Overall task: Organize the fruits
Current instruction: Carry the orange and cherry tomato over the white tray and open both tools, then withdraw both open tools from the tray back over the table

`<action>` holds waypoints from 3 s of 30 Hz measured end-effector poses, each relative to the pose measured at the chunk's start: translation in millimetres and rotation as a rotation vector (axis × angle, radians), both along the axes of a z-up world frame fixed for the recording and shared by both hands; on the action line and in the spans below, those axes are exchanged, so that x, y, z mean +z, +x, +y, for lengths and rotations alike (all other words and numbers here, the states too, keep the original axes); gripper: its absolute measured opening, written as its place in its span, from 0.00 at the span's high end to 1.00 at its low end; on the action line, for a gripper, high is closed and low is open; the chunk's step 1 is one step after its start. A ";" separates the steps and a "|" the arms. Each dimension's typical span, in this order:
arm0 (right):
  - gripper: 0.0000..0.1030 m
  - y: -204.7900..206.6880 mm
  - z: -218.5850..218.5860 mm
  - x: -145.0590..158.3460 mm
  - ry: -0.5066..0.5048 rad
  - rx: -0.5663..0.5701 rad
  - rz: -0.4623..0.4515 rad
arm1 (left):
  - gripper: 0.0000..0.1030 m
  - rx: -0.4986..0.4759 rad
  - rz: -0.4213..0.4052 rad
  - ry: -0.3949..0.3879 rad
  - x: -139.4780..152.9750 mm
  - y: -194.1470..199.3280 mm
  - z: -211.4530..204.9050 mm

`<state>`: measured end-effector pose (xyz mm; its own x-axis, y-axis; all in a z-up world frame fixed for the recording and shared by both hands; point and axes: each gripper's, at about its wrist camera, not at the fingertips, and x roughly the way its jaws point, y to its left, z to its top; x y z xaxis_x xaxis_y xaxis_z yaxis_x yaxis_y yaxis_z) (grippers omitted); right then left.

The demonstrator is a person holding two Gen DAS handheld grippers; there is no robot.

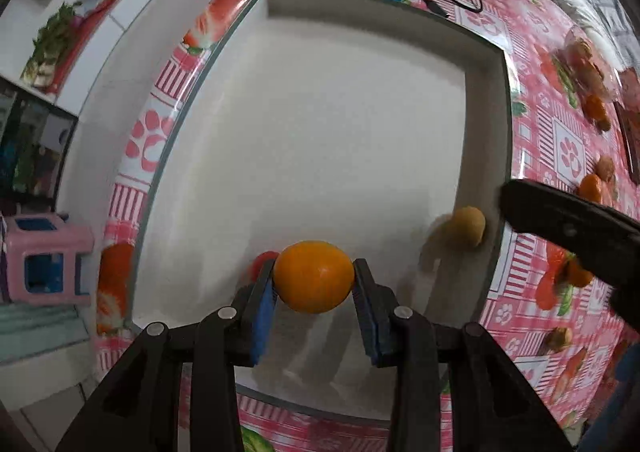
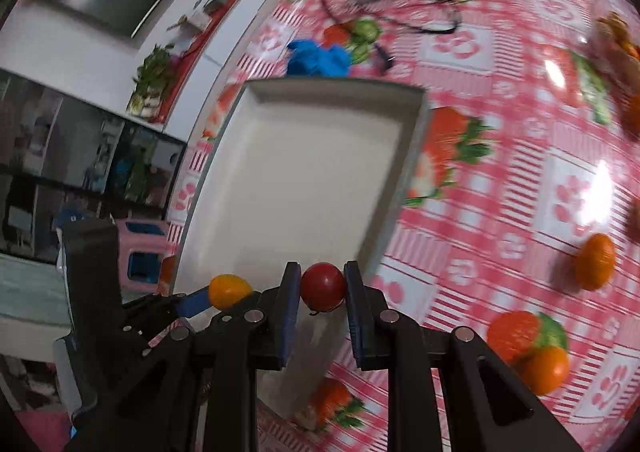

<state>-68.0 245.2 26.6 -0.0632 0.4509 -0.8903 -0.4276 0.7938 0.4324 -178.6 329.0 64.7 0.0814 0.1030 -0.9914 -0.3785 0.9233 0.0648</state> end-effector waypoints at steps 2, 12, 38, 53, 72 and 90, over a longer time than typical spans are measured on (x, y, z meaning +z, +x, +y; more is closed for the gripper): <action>0.78 -2.4 11.3 -7.0 -0.015 0.022 0.003 | 0.60 0.005 -0.013 -0.018 0.9 -1.4 2.1; 0.20 -14.3 31.0 -6.3 -0.030 0.074 -0.002 | 0.25 0.099 -0.032 0.024 26.8 -10.3 31.6; 0.00 -51.8 -73.0 30.3 -0.313 0.015 -0.176 | 0.23 -0.023 -0.233 -0.111 116.1 115.2 -89.2; 0.00 -64.8 -84.2 24.8 -0.318 0.011 -0.148 | 0.23 -0.035 -0.169 -0.119 101.6 118.3 -110.8; 0.00 -74.0 -82.7 19.8 -0.322 0.012 -0.094 | 0.23 -0.048 -0.120 -0.106 89.2 118.9 -117.7; 0.00 -87.3 -89.9 24.7 -0.359 0.008 -0.121 | 0.23 -0.104 -0.082 0.020 77.3 120.3 -122.7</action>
